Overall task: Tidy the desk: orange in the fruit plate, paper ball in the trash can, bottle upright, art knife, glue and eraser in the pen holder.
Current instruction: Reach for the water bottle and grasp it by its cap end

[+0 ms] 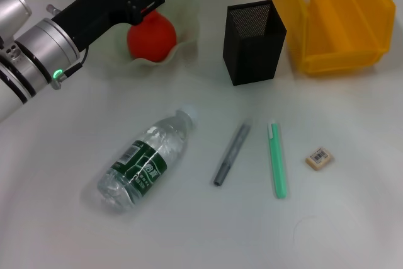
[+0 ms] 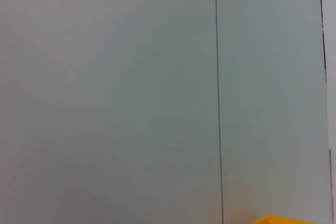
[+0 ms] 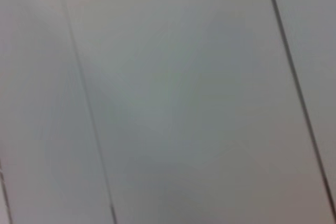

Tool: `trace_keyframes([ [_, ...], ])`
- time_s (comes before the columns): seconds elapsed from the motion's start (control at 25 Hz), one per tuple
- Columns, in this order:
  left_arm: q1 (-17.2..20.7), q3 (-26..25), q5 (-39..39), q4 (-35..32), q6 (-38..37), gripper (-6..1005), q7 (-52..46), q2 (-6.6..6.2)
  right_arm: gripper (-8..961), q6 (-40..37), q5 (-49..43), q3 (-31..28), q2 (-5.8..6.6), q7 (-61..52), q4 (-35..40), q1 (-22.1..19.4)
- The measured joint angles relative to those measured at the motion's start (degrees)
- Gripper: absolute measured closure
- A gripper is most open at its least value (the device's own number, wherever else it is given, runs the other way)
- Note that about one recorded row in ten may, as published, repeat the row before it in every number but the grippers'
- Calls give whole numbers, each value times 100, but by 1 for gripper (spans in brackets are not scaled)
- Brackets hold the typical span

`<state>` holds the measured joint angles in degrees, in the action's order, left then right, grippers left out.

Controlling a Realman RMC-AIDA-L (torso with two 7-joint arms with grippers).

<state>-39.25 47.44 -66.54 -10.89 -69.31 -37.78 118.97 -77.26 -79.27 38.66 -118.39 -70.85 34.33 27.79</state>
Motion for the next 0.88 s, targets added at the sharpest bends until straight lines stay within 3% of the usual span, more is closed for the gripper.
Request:
trace_keyframes([
  [0.08, 4, 27, 0, -7, 10, 273, -20, 0, 303, -137, 125, 1, -12, 122, -97, -52],
  [0.24, 118, 662, -175, -479, 254, 273, -719, -24, 303, -290, 396, -7, -55, 579, -350, -194],
  [0.36, 430, 1612, -675, -1582, 775, 273, -1997, -31, 303, -263, 408, -45, -39, 868, -577, -248],
  [0.44, 791, 2483, -1396, -2913, 1256, 273, -3562, -38, 303, -251, 410, -215, -20, 930, -737, -311],
  [0.52, 1047, 3022, -2215, -3997, 1482, 273, -4834, -48, 303, -248, 412, -513, -19, 968, -835, -383],
  [0.64, 1154, 3270, -3392, -5175, 1150, 273, -6397, -54, 303, -278, 413, -952, -49, 1112, -887, -509],
  [0.72, 876, 3205, -4440, -5861, 208, 274, -7990, -60, 303, -263, 414, -1055, -54, 1153, -904, -568],
  [0.88, 509, 3184, -4977, -5852, -309, 274, -8897, -48, 304, -247, 414, -1090, -20, 1179, -1049, -575],
])
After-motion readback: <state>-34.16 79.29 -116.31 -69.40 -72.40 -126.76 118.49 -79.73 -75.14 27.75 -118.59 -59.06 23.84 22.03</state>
